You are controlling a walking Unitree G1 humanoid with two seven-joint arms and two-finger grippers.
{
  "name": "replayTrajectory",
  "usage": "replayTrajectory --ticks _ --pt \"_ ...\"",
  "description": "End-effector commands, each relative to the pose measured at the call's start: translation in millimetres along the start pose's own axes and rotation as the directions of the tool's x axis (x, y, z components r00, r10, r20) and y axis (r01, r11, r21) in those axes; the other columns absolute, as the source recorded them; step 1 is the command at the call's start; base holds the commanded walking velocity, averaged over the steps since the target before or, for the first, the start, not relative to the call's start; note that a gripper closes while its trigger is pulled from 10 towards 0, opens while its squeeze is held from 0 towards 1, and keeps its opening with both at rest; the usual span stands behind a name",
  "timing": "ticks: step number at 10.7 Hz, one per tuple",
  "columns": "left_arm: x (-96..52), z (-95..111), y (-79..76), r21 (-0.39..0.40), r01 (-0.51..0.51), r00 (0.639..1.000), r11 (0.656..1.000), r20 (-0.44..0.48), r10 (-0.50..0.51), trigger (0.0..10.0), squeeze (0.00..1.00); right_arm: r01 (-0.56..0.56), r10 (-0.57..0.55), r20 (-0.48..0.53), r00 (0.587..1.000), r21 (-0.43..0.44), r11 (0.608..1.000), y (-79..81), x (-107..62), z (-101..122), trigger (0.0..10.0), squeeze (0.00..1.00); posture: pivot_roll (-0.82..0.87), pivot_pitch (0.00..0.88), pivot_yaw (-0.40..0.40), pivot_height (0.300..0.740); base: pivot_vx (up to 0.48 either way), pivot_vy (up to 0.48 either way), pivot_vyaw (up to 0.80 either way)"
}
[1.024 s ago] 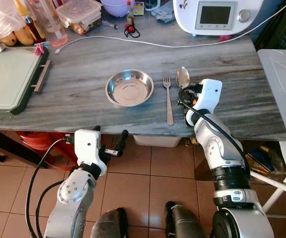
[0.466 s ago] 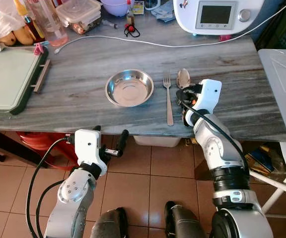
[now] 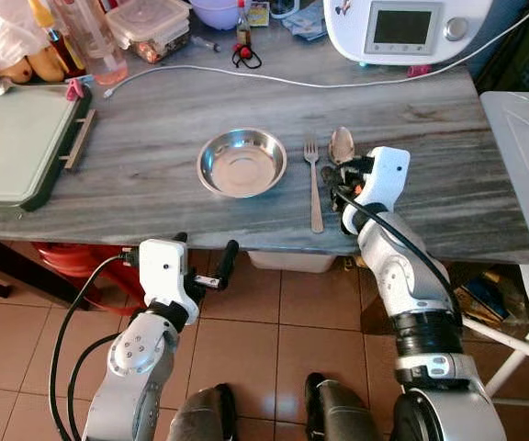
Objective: Setting the table
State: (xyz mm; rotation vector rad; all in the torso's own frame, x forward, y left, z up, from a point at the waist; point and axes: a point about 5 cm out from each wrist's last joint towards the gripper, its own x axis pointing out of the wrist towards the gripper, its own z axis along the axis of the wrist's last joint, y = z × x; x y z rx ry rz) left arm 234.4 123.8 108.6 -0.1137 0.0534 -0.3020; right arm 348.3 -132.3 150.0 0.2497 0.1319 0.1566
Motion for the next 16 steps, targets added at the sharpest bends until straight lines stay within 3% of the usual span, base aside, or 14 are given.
replayTrajectory --ticks 1,4,5,7,10,16 --pt "-2.2 -4.0 1.3 -0.002 -0.008 1.000 1.000 -0.011 0.008 10.0 0.00 -0.018 0.020 0.061 0.998 -0.020 1.000 0.7 -5.6 9.2 10.0 0.00 0.03 0.196 0.070 0.740 0.000 0.000 0.00" --pt "-0.3 -3.2 6.1 0.018 -0.056 0.998 0.998 0.000 0.056 10.0 0.00 -0.032 0.047 0.235 0.971 -0.071 0.997 1.8 -19.9 33.7 10.0 0.00 0.03 0.164 0.063 0.740 0.000 0.000 0.00" --pt "1.4 -4.8 10.3 0.033 -0.106 0.994 0.994 -0.008 0.107 10.0 0.00 -0.030 0.065 0.290 0.955 -0.124 0.992 1.2 -29.3 37.5 10.0 0.00 0.02 0.147 0.064 0.740 0.000 0.000 0.00" --pt "-0.8 -9.6 14.8 0.007 -0.143 0.990 0.990 -0.016 0.143 10.0 0.00 0.027 0.072 0.301 0.951 -0.313 0.949 -3.7 -47.7 22.7 10.0 0.00 0.01 0.100 0.063 0.740 0.000 0.000 0.00" --pt "8.2 -4.6 22.7 0.010 -0.172 0.985 0.985 0.019 0.172 10.0 0.00 0.042 0.042 0.242 0.970 -0.333 0.942 -8.3 -61.1 -3.3 10.0 0.00 0.00 0.065 0.060 0.740 0.000 0.000 0.00" --pt "8.1 -3.6 23.6 0.014 -0.165 0.986 0.986 0.025 0.164 10.0 0.00 0.087 -0.025 0.199 0.980 -0.310 0.947 -17.7 -64.2 -13.1 10.0 0.00 0.00 0.070 0.061 0.740 -0.257 0.000 0.00"
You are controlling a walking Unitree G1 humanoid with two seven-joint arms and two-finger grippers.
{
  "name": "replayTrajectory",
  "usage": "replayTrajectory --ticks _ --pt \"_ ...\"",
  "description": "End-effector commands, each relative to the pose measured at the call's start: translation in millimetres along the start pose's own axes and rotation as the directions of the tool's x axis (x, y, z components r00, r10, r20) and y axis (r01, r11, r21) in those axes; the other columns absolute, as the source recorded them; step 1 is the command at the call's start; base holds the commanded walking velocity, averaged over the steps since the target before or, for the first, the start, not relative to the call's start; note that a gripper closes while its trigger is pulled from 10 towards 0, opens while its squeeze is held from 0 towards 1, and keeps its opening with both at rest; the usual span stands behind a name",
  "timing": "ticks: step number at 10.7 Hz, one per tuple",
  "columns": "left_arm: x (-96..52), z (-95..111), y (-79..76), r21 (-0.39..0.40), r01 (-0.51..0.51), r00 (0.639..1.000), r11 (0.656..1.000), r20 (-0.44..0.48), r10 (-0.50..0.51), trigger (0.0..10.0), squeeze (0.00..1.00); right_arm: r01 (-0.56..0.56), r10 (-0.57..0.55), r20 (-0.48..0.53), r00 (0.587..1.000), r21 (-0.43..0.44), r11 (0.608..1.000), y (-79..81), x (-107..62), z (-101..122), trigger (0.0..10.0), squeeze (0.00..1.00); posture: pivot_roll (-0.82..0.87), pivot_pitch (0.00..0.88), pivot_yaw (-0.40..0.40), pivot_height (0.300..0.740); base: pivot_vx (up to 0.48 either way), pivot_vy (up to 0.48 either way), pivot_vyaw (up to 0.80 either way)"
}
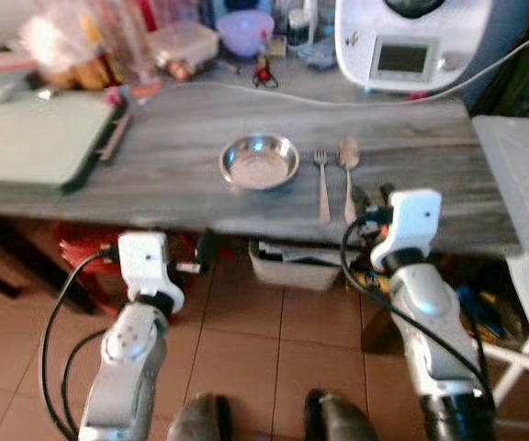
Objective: Setting the table
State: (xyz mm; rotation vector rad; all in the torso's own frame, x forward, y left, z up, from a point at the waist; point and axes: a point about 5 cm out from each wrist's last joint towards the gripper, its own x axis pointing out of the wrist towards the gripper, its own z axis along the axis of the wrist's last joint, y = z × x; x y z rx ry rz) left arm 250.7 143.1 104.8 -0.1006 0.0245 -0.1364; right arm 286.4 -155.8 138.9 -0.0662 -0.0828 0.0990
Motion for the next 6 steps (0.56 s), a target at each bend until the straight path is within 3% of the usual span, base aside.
replayTrajectory --ticks 1,6 --pt "-1.6 -2.9 1.2 0.004 -0.002 1.000 1.000 -0.012 0.002 10.0 0.00 0.003 -0.003 -0.006 1.000 0.004 1.000 -0.9 0.3 0.6 10.0 0.00 0.00 0.071 0.060 0.740 -0.274 0.000 0.00" --pt "-3.2 -4.5 -0.5 -0.002 0.007 1.000 1.000 -0.016 -0.007 10.0 0.00 0.042 -0.041 -0.040 0.998 0.005 0.999 -7.0 4.1 -1.4 10.0 0.00 -0.01 0.072 0.059 0.740 -0.275 0.000 0.00"
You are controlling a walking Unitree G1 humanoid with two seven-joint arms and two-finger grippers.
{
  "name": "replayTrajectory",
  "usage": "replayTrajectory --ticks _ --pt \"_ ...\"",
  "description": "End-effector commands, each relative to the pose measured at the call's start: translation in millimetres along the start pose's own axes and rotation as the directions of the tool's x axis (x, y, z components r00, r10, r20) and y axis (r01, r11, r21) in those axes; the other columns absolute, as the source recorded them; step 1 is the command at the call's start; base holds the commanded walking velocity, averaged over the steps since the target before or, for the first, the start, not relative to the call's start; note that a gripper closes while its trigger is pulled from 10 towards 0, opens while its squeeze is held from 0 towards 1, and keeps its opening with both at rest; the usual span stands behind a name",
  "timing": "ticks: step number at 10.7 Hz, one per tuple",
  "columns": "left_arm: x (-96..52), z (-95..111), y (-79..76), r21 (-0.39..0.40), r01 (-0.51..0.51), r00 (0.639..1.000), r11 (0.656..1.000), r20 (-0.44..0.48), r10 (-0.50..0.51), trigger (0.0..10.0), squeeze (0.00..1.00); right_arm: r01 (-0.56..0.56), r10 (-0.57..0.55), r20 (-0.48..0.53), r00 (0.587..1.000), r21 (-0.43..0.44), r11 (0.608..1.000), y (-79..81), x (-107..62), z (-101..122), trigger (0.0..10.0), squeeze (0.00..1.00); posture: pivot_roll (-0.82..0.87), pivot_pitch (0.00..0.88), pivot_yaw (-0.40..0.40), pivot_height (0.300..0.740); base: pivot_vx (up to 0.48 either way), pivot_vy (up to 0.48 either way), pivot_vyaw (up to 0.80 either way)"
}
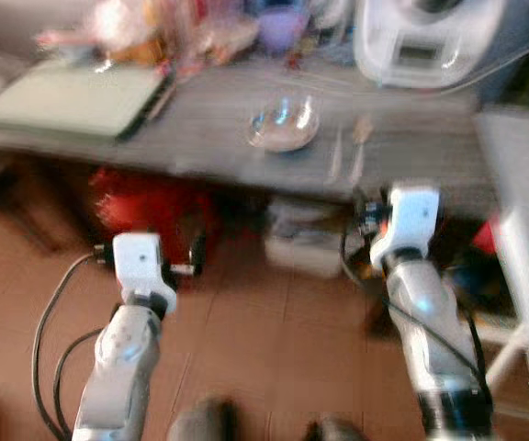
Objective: Setting the table
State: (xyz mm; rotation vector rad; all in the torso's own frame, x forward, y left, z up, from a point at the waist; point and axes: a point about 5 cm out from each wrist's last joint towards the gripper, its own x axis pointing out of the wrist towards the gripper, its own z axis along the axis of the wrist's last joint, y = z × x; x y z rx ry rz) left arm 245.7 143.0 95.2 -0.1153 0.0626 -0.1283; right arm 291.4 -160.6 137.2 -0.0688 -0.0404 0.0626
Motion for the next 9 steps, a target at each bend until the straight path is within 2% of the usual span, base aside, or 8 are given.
replayTrajectory --ticks 1,2,4,5,6,9 --pt "1.9 4.9 -1.2 0.015 0.019 1.000 1.000 0.018 -0.019 10.0 0.00 0.045 -0.045 -0.027 0.999 0.021 0.999 -4.4 0.2 -2.9 10.0 0.00 -0.01 0.071 0.059 0.740 -0.274 0.000 0.00" --pt "2.4 4.8 -1.6 0.015 0.023 1.000 1.000 0.018 -0.023 10.0 0.00 0.101 -0.101 -0.052 0.994 -0.013 0.995 -8.2 1.7 -6.6 10.0 0.00 -0.01 0.069 0.060 0.740 -0.274 0.000 0.00" --pt "2.6 4.4 -2.1 0.017 0.029 0.999 0.999 0.017 -0.029 10.0 0.00 0.077 -0.074 -0.069 0.995 0.050 0.996 -7.6 3.0 -10.2 10.0 0.00 -0.01 0.067 0.059 0.740 -0.276 0.000 0.00" --pt "2.7 4.1 -2.3 0.017 0.029 0.999 0.999 0.016 -0.030 10.0 0.00 0.100 -0.100 -0.053 0.994 0.011 0.995 -9.1 3.9 -9.4 10.0 0.00 -0.01 0.068 0.059 0.740 -0.277 0.000 0.00" --pt "3.1 4.1 -2.9 0.017 0.032 0.999 0.999 0.016 -0.032 10.0 0.00 0.110 -0.106 -0.107 0.989 0.030 0.994 -9.6 3.5 -14.6 10.0 0.00 -0.01 0.069 0.058 0.740 -0.274 0.000 0.00" --pt "2.8 3.7 -3.1 0.018 0.035 0.999 0.999 0.013 -0.036 10.0 0.00 0.105 -0.099 -0.087 0.991 0.074 0.992 -13.9 0.7 -13.1 10.0 0.00 -0.01 0.072 0.058 0.740 -0.276 0.000 0.00"
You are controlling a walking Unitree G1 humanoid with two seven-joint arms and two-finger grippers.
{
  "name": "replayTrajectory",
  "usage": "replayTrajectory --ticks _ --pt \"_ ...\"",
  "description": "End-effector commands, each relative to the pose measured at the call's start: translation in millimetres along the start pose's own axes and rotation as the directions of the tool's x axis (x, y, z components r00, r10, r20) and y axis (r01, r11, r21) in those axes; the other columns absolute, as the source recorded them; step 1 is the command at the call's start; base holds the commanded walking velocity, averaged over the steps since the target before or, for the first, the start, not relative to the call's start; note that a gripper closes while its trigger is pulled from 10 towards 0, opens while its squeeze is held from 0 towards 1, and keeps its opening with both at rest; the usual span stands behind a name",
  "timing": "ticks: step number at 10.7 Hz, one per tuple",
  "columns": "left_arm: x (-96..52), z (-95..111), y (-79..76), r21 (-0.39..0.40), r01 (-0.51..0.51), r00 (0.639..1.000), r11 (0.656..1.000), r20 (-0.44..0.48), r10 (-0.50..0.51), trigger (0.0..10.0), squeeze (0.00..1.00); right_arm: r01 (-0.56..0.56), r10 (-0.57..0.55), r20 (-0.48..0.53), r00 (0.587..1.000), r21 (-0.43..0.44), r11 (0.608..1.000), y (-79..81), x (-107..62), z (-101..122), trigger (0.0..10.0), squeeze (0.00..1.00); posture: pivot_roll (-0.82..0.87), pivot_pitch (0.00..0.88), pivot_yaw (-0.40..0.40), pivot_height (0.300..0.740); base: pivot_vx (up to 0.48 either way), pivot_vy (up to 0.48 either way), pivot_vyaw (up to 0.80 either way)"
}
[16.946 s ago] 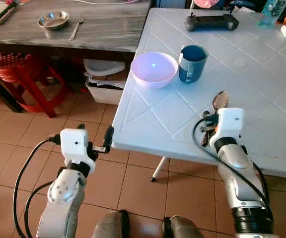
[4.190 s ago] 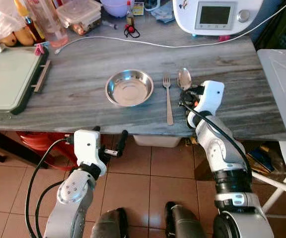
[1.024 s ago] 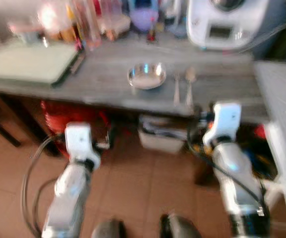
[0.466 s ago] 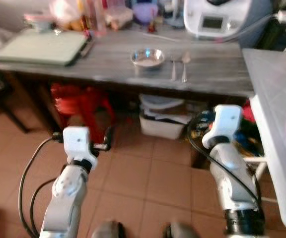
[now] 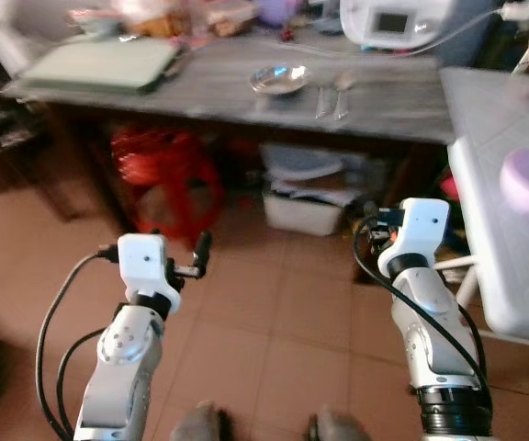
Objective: Setting the table
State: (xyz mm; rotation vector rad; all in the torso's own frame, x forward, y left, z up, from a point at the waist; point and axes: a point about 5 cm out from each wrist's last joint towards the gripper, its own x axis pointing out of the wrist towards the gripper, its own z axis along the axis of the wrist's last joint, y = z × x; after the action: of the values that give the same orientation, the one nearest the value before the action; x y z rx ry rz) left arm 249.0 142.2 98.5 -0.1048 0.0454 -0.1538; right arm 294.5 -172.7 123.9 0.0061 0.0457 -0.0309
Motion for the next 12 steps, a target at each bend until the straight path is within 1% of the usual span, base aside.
replayTrajectory --ticks 1,2,3,5,8,9,10,12 --pt "-0.3 0.7 -2.7 0.010 0.010 1.000 1.000 0.000 -0.010 10.0 0.00 0.003 -0.003 0.017 1.000 -0.008 1.000 -2.5 -1.6 3.0 10.0 0.00 -0.01 0.075 0.057 0.740 0.000 0.000 0.00" --pt "-0.9 2.4 -3.5 -0.005 0.024 0.999 1.000 0.022 -0.024 10.0 0.00 -0.002 0.001 0.008 1.000 0.007 1.000 -1.8 -2.4 1.8 10.0 0.00 -0.01 0.077 0.057 0.740 0.000 0.000 0.00" --pt "-2.3 4.4 -5.8 -0.005 0.054 0.998 0.999 0.035 -0.054 10.0 0.00 0.005 -0.005 -0.004 1.000 0.020 1.000 -1.6 -2.5 0.9 10.0 0.00 -0.01 0.080 0.056 0.740 0.000 0.000 -0.76" --pt "-2.8 5.6 -7.8 -0.006 0.064 0.997 0.998 0.042 -0.064 10.0 0.00 0.001 -0.002 0.001 1.000 0.019 1.000 -1.4 -1.6 2.1 10.0 0.00 -0.01 0.085 0.056 0.740 0.000 -0.319 -0.71" --pt "-3.0 6.4 -8.5 -0.008 0.070 0.996 0.998 0.049 -0.069 10.0 0.00 -0.028 0.028 0.033 0.999 0.009 1.000 3.4 1.5 9.3 10.0 0.00 -0.01 0.091 0.055 0.740 0.000 -0.431 0.00" --pt "-2.9 6.6 -9.0 -0.007 0.073 0.996 0.997 0.049 -0.073 10.0 0.00 -0.041 0.040 0.045 0.998 0.008 0.999 4.9 2.5 11.6 10.0 0.00 -0.01 0.092 0.055 0.740 0.277 -0.390 0.00" --pt "-2.7 7.1 -9.7 -0.008 0.077 0.996 0.997 0.050 -0.076 10.0 0.00 -0.066 0.064 0.073 0.995 0.015 0.998 8.4 4.3 16.8 10.0 1.00 -0.01 0.092 0.055 0.740 0.352 -0.322 0.00" --pt "-2.4 7.4 -10.1 -0.006 0.081 0.995 0.997 0.051 -0.081 10.0 0.00 -0.083 0.083 0.103 0.991 -0.008 0.997 12.7 7.5 24.5 10.0 1.00 -0.01 0.095 0.055 0.740 0.390 -0.274 0.00"
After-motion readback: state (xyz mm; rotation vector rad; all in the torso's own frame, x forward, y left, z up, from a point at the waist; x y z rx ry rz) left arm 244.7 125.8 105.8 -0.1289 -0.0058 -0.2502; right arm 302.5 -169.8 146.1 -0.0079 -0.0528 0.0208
